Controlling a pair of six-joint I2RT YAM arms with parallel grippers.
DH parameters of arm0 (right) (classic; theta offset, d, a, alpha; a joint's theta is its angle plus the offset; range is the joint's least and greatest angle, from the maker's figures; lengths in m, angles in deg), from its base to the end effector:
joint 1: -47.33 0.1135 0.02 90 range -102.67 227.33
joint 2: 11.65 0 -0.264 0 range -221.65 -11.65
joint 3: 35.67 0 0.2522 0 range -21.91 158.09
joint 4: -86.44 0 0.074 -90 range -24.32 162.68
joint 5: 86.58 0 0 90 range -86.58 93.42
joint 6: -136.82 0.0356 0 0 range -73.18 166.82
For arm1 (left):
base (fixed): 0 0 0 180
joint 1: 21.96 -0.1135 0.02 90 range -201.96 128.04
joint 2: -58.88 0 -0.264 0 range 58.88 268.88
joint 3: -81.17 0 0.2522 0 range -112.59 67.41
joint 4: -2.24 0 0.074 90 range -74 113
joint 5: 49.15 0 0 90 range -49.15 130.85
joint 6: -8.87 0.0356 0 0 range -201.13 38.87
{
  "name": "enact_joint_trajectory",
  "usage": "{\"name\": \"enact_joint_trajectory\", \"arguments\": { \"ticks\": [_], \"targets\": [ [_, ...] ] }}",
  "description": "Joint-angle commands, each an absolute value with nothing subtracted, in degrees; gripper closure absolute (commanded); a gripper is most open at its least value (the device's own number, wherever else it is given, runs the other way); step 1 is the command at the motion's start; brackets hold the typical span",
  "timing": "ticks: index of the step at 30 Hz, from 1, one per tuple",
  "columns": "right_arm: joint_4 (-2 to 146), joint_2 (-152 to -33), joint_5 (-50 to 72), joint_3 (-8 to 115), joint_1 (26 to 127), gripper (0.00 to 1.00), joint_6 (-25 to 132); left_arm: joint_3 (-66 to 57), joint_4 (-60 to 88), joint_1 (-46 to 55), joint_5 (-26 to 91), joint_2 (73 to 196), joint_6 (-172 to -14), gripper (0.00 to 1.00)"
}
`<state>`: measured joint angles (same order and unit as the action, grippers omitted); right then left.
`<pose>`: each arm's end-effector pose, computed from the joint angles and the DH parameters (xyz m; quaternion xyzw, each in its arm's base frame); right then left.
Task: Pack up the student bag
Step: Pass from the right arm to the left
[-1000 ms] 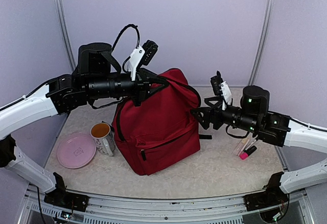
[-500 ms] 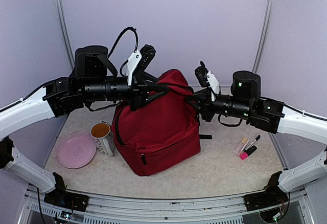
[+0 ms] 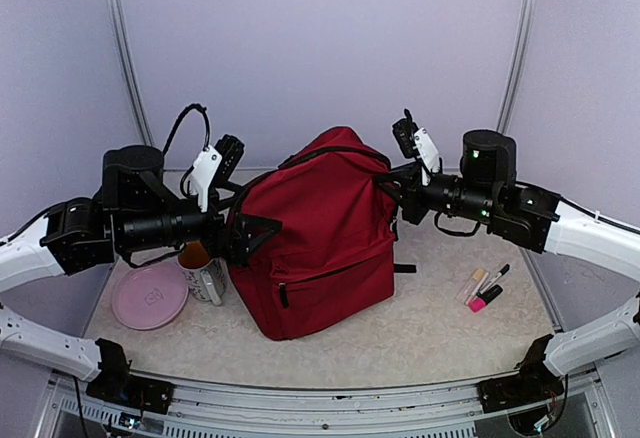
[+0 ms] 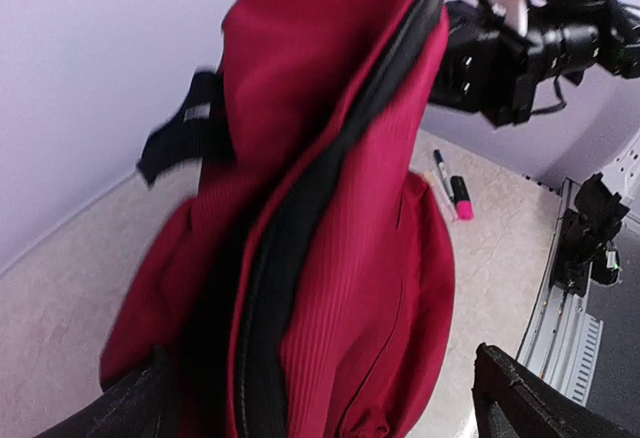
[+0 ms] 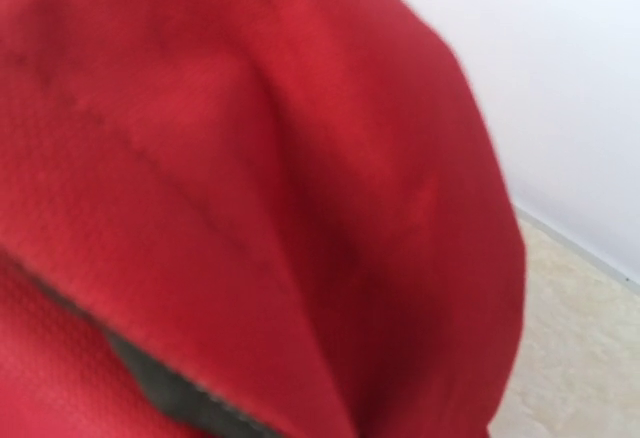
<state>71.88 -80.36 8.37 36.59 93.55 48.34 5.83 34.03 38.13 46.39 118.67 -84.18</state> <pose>0.1938 0.2067 0.3542 -0.3186 0.7026 0.2876 0.5676 0.1203 -0.2022 0.3787 0.3560 0.7159 -0.2809 0.5310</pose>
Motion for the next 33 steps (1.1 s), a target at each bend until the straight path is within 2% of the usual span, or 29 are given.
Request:
{"name": "enact_joint_trajectory", "arguments": {
  "ticks": [1,9,11,12,15,16,23,25,27,33],
  "targets": [
    [78.61,-78.67,10.71,38.72,91.30,1.00,47.35,13.40,33.08,38.06,52.93,115.09,-92.61,0.01],
    [79.01,-80.20,12.96,37.83,90.69,1.00,47.94,18.47,29.31,28.88,45.30,119.19,-93.83,0.01],
    [78.89,-80.06,12.72,37.52,90.58,1.00,48.28,18.31,27.59,27.20,41.78,120.11,-93.18,0.05],
    [78.67,-80.03,12.43,37.63,90.51,1.00,48.42,18.16,26.53,26.94,39.22,120.40,-92.84,0.19],
    [77.47,-80.39,9.51,38.79,89.83,1.00,48.94,17.89,23.10,27.65,31.60,121.50,-92.79,0.88],
    [76.54,-80.79,8.06,39.68,89.35,1.00,49.20,18.11,21.77,28.60,29.89,121.88,-92.59,1.00],
    [71.77,-84.87,0.48,47.19,87.05,0.99,54.29,13.63,19.11,32.44,31.05,122.49,-89.89,1.00],
    [67.91,-85.51,-4.52,47.96,87.06,0.77,59.34,16.72,16.31,31.81,31.62,121.11,-90.82,1.00],
    [63.80,-85.18,-4.42,48.27,87.06,0.62,63.04,21.04,12.42,30.35,29.46,119.06,-93.54,1.00],
    [59.28,-76.12,-5.18,42.43,91.07,0.54,71.33,23.52,8.50,29.37,26.03,118.37,-96.51,1.00]
  ]
}}
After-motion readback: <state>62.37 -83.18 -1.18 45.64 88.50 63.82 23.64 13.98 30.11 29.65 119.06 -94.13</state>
